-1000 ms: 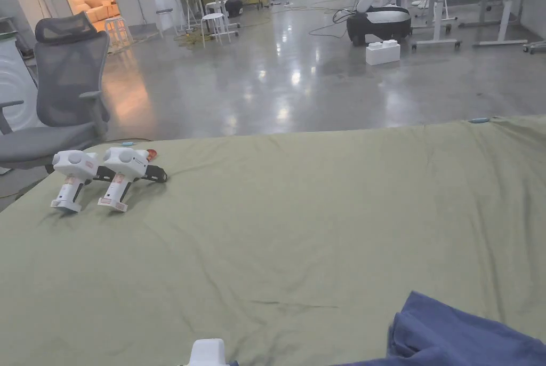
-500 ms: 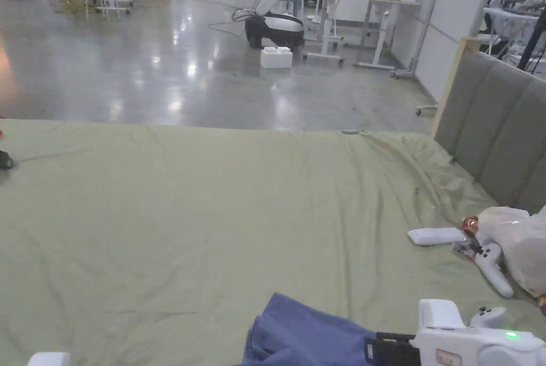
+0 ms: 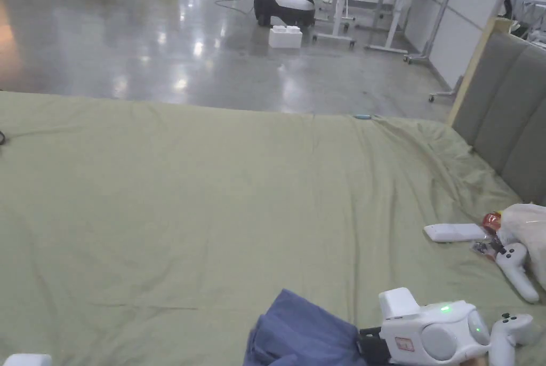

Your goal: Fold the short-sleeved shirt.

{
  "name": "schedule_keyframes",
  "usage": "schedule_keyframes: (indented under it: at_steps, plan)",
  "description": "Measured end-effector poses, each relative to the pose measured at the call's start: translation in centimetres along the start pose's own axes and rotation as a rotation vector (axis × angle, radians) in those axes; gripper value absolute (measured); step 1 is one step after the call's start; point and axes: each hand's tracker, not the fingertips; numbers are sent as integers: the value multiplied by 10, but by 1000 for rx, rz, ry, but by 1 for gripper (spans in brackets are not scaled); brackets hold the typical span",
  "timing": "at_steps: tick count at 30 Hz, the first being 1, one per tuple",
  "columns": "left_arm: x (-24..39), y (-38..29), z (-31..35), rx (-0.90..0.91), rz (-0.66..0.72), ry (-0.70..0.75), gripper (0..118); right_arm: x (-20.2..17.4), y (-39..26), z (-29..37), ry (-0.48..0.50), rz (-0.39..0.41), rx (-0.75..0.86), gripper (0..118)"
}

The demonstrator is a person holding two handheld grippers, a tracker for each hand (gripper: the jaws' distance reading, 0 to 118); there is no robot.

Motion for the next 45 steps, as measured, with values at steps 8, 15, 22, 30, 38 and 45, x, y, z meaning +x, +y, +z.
schedule_keyframes:
  at_steps: [8, 15, 22, 30, 38, 45]
  plan:
    - [-12, -3, 43, 110, 87, -56, 0, -20, -11, 57, -11, 8, 69, 0]
    - [-20, -7, 205, 487, 28, -168, 0, -8, -43, 212, 81, -205, 422, 0]
    - [-15, 1, 336, 779, -39, -175, 0, 4, -51, 333, 28, -265, 672, 0]
    - [-24, 33, 419, 964, 20, -174, 0, -11, -14, 433, -31, -249, 898, 0]
    - [-42, 62, 471, 1080, 59, -142, 0, -18, 42, 480, -98, -225, 994, 0]
    - [-45, 107, 479, 1115, 53, -80, 0, -18, 104, 487, -140, -229, 1026, 0]
